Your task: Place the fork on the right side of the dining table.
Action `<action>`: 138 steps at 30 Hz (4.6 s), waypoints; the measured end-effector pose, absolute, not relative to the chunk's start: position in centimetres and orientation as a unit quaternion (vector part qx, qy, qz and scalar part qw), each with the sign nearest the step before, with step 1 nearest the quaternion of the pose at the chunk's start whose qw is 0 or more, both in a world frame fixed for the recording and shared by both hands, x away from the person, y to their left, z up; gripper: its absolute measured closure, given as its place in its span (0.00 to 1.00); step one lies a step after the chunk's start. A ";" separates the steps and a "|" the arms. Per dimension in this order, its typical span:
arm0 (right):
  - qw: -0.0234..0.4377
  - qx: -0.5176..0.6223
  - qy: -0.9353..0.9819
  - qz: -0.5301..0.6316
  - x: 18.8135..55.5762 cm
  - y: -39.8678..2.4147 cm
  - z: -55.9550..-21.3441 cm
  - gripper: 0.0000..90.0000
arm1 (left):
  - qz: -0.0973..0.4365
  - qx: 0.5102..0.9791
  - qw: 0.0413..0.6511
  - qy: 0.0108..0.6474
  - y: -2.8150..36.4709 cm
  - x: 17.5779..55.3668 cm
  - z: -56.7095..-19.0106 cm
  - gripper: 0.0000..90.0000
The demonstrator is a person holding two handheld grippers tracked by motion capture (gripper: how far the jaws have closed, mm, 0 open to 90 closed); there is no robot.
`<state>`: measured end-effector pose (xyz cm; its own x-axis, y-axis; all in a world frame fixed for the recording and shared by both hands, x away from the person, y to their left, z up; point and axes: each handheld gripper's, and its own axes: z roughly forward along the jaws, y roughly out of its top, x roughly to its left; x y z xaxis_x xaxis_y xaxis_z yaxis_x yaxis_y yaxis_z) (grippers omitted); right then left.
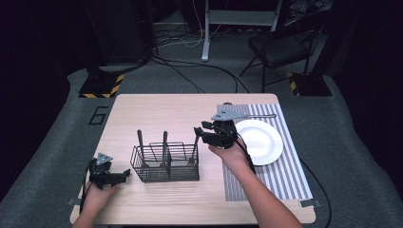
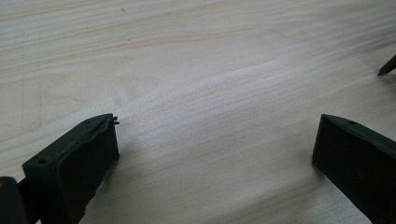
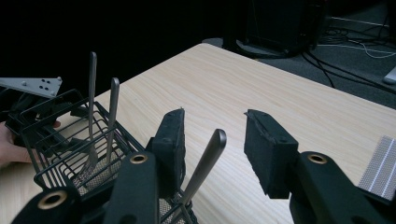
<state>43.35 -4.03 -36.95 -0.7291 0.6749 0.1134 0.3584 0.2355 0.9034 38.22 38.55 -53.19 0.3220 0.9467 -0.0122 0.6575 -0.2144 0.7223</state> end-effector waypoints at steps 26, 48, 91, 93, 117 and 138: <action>0.143 0.328 0.772 0.526 43.5 -3.0 -37.3 0.89 | 0.224 0.746 0.322 0.537 38.6 38.2 -53.2 0.00; 0.108 0.307 0.770 0.549 42.0 -1.6 -36.4 0.96 | 0.224 0.746 0.322 0.537 38.6 38.2 -53.2 0.00; 0.142 0.255 0.778 0.556 40.5 -0.7 -26.3 0.97 | 0.224 0.746 0.322 0.537 38.6 38.2 -53.2 0.00; 0.142 0.255 0.777 0.557 40.5 -0.7 -25.9 0.97 | 0.224 0.747 0.322 0.537 38.6 38.2 -53.2 0.00; 0.167 0.290 0.748 0.574 41.3 -4.2 -23.1 0.97 | 0.224 0.746 0.322 0.537 38.6 38.2 -53.2 0.00; 0.199 0.336 0.729 0.562 41.0 -8.7 -25.8 0.97 | 0.225 0.746 0.323 0.537 38.6 38.2 -53.2 0.00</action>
<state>40.96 -8.74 -25.77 -0.6944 0.7142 0.0876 0.2668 0.1426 0.9531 38.22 38.55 -53.19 0.3221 0.9466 -0.0112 0.6569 -0.2150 0.7227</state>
